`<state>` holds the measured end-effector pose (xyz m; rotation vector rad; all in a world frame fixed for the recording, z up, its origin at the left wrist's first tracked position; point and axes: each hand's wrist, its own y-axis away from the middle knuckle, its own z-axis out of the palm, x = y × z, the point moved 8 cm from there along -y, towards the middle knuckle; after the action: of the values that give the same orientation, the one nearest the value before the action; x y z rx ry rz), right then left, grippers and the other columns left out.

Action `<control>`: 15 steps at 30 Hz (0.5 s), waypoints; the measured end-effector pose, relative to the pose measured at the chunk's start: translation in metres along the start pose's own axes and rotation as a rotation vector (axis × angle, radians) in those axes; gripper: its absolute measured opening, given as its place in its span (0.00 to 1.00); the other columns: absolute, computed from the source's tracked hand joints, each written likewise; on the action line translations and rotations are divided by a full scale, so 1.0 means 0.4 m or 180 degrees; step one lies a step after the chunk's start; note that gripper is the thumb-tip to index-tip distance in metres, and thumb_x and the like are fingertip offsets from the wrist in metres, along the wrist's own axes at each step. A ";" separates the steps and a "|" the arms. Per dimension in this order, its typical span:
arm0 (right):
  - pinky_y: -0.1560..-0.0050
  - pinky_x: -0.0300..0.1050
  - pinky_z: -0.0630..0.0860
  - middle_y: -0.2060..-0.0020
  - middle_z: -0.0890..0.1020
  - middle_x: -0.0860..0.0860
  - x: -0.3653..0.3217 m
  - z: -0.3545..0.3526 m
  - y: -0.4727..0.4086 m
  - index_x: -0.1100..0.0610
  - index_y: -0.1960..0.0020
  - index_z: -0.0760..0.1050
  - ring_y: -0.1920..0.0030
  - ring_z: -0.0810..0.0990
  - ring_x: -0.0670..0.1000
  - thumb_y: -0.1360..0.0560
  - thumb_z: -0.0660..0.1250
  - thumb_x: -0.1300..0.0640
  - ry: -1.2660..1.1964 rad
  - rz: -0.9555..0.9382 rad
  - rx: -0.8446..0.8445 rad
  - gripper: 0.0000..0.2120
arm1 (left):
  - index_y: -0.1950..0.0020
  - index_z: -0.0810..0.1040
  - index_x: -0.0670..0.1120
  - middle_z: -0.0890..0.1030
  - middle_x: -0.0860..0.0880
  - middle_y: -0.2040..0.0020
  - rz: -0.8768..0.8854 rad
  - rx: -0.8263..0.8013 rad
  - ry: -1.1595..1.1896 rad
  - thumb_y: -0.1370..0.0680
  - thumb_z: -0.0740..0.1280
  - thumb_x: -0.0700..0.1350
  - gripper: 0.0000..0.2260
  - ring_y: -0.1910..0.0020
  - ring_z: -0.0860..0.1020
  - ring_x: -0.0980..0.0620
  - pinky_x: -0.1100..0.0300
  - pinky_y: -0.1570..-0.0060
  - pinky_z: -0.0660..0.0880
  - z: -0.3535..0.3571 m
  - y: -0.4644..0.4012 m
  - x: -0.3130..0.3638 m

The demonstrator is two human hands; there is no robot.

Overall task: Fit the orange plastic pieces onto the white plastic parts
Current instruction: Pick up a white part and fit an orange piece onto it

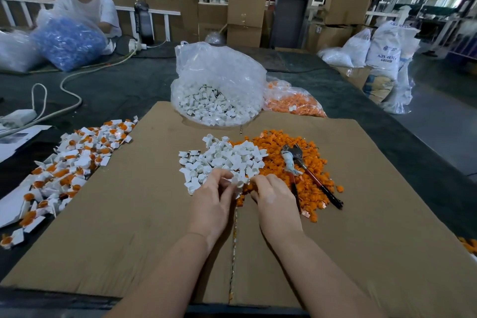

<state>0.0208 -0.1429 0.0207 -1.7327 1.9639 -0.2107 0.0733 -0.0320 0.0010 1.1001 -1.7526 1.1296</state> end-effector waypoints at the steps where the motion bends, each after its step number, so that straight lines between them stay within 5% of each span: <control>1: 0.59 0.50 0.77 0.58 0.79 0.58 0.003 -0.005 0.003 0.64 0.47 0.78 0.58 0.78 0.57 0.35 0.70 0.75 -0.0114 0.0015 0.0152 0.18 | 0.54 0.71 0.57 0.76 0.55 0.64 0.0008 -0.0024 -0.0012 0.22 0.65 0.40 0.11 0.64 0.74 0.67 0.77 0.62 0.68 0.000 -0.001 0.000; 6: 0.60 0.50 0.79 0.56 0.77 0.59 0.022 -0.023 0.011 0.66 0.46 0.78 0.56 0.78 0.57 0.32 0.69 0.74 -0.0554 0.0123 0.0480 0.15 | 0.47 0.77 0.53 0.76 0.58 0.61 0.0067 -0.0088 -0.0166 0.22 0.64 0.41 0.08 0.61 0.75 0.66 0.78 0.60 0.67 0.003 0.000 0.001; 10: 0.60 0.47 0.78 0.56 0.78 0.56 0.021 -0.040 0.012 0.63 0.52 0.79 0.58 0.78 0.53 0.28 0.68 0.69 -0.0874 0.0110 0.0603 0.05 | 0.48 0.77 0.52 0.77 0.58 0.61 0.0082 -0.0101 -0.0131 0.22 0.65 0.41 0.07 0.59 0.76 0.62 0.77 0.59 0.68 0.005 -0.002 0.002; 15: 0.58 0.37 0.76 0.61 0.82 0.50 0.034 -0.054 0.022 0.60 0.54 0.80 0.60 0.79 0.47 0.27 0.68 0.66 -0.1239 0.0295 0.0684 0.04 | 0.51 0.77 0.54 0.76 0.55 0.65 -0.0010 -0.0143 -0.0025 0.23 0.66 0.41 0.07 0.63 0.76 0.60 0.75 0.63 0.69 0.010 0.000 -0.005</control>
<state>0.0024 -0.1589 0.0318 -1.4188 1.6655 -0.0439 0.0735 -0.0352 -0.0020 1.0815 -1.7732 1.0803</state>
